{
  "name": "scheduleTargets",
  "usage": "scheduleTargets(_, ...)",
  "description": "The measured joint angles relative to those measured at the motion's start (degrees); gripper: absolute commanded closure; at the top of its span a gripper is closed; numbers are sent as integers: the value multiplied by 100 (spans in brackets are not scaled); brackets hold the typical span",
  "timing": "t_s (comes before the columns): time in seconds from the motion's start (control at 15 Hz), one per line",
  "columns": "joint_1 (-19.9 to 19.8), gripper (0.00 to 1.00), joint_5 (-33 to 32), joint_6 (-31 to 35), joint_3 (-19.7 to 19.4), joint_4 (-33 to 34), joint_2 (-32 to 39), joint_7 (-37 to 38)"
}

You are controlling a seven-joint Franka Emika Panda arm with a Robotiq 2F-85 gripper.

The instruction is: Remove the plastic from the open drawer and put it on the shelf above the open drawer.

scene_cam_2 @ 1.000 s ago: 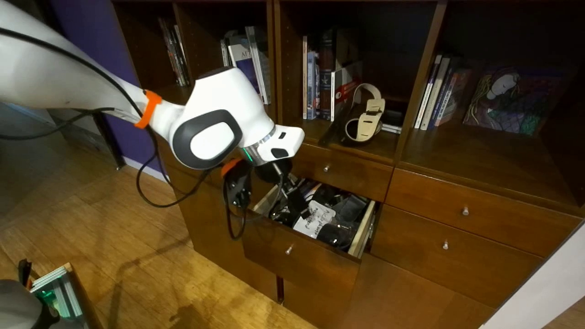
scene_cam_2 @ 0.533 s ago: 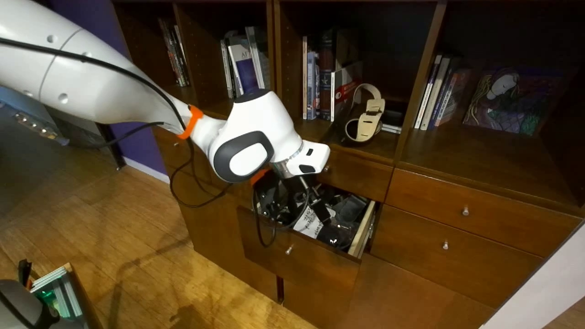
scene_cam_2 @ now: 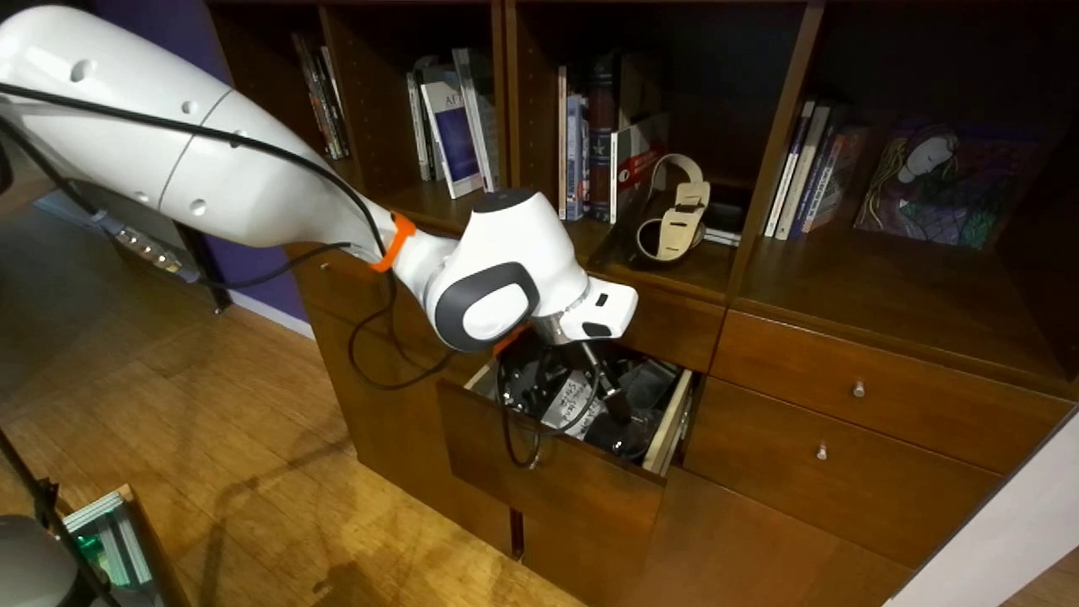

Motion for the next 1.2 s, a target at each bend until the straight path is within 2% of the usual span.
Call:
scheduleTargets(0.2, 76, 34, 0, -11, -96, 101, 120, 18)
scheduleTargets(0.33, 133, 40, 0, -79, -155, 144, 161, 20)
scheduleTargets(0.6, 265, 38, -24, -403, -287, 215, 176, 20)
scheduleTargets(0.67, 304, 34, -35, -506, -323, 243, 176, 20)
scheduleTargets(0.93, 419, 45, -106, -814, -416, 328, 176, 20)
scheduleTargets(1.07, 444, 47, -172, -897, -429, 335, 176, 20)
scheduleTargets(1.2, 473, 39, -273, -981, -454, 343, 176, 21)
